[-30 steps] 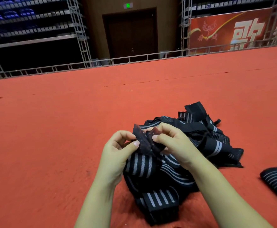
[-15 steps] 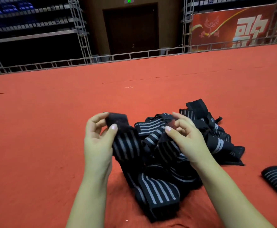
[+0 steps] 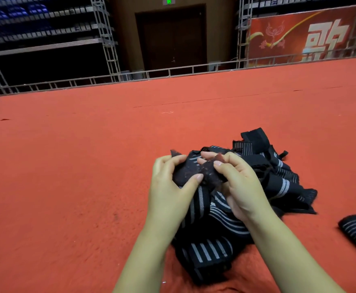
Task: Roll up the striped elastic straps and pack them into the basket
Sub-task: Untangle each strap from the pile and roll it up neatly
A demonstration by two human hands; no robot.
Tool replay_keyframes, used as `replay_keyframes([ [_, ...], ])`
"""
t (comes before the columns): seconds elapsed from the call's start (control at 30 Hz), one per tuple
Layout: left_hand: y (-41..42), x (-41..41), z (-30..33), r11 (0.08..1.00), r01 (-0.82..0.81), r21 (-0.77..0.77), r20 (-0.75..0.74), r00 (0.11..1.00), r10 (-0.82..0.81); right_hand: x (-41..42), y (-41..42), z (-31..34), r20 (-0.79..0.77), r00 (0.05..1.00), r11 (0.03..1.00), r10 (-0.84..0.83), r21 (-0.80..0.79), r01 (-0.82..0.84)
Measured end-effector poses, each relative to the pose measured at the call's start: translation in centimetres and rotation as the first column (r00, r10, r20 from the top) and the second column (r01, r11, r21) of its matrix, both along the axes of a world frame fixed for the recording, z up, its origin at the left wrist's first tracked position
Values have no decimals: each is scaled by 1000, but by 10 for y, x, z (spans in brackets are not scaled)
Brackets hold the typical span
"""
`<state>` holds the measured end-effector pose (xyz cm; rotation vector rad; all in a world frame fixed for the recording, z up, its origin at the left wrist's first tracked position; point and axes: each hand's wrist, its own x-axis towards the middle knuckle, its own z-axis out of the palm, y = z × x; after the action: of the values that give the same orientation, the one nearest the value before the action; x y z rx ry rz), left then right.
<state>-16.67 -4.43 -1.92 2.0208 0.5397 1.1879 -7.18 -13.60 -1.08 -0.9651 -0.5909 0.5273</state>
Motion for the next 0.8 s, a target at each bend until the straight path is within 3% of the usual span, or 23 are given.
replay_keyframes([
  [0.13, 4, 1, 0, 999, -44, 11, -8, 999, 44, -5, 1, -2, -47, 999, 999, -1, 39, 3],
  [0.23, 22, 1, -10, 986, -167, 8, -82, 983, 167, 1, -5, 0, -82, 993, 986, -84, 134, 95],
  [0.33, 36, -3, -19, 976, -218, -6, -118, 969, 216, 12, -15, 4, 28, 991, 987, -129, 102, 125],
  [0.53, 18, -1, -3, 994, -100, -34, 54, 993, 102, 4, -5, 0, 253, 967, 986, -5, -160, 47],
  [0.67, 13, -13, 5, 965, 2, -264, 153, 987, 40, 7, -12, 4, 387, 922, 987, -10, -146, 72],
  [0.8, 13, -17, 7, 884, 166, -438, 242, 968, -62, 4, -15, 10, 618, 786, 977, 12, -174, 122],
])
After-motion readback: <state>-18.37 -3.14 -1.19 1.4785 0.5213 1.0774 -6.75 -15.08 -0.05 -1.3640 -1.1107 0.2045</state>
